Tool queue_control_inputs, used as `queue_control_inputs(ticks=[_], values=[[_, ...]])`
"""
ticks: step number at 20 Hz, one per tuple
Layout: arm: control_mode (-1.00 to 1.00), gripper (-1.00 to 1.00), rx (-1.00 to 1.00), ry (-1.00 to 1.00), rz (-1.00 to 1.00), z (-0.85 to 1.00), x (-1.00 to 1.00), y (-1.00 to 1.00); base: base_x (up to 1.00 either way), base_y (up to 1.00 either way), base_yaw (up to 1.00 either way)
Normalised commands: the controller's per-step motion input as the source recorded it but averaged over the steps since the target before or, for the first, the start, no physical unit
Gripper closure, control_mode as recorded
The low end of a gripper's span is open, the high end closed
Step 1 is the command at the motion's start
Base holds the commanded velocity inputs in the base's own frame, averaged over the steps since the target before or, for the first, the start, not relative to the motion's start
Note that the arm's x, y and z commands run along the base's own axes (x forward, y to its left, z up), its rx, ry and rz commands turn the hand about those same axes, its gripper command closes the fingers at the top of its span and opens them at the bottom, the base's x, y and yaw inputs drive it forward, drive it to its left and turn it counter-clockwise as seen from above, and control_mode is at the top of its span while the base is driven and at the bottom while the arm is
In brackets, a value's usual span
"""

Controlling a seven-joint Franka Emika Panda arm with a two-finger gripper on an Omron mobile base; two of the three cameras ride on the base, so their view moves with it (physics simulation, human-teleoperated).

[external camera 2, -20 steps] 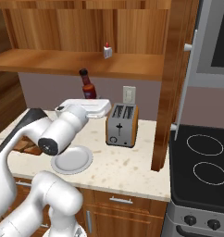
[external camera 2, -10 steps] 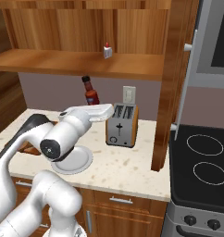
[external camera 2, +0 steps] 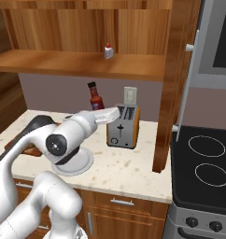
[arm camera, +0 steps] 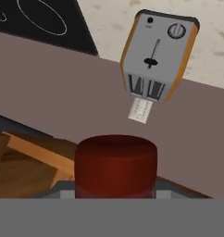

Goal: Pick the chicken drumstick from the plate and place it on the cutting board. Then pick the condiment bottle from the cabinet and place it next to the cutting board.

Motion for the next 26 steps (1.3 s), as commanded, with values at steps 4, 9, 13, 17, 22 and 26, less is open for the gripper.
queue_control_inputs(ticks=[4,9,13,17,22,26], values=[[-1.00,1.00,0.13,0.09,0.00,0.00,-0.07,0.00,0.00,0.00,0.00],[-1.00,1.00,0.16,0.06,0.00,-0.02,-0.09,0.00,0.00,0.00,0.00],[-1.00,1.00,0.17,0.04,0.00,-0.07,-0.09,0.00,0.00,0.00,0.00],[-1.00,1.00,0.18,0.02,0.00,-0.08,-0.15,0.00,0.00,0.00,0.00],[-1.00,1.00,0.17,0.01,0.00,-0.07,-0.20,0.00,0.00,0.00,0.00],[-1.00,1.00,0.16,0.02,0.00,-0.09,-0.25,0.00,0.00,0.00,0.00]])
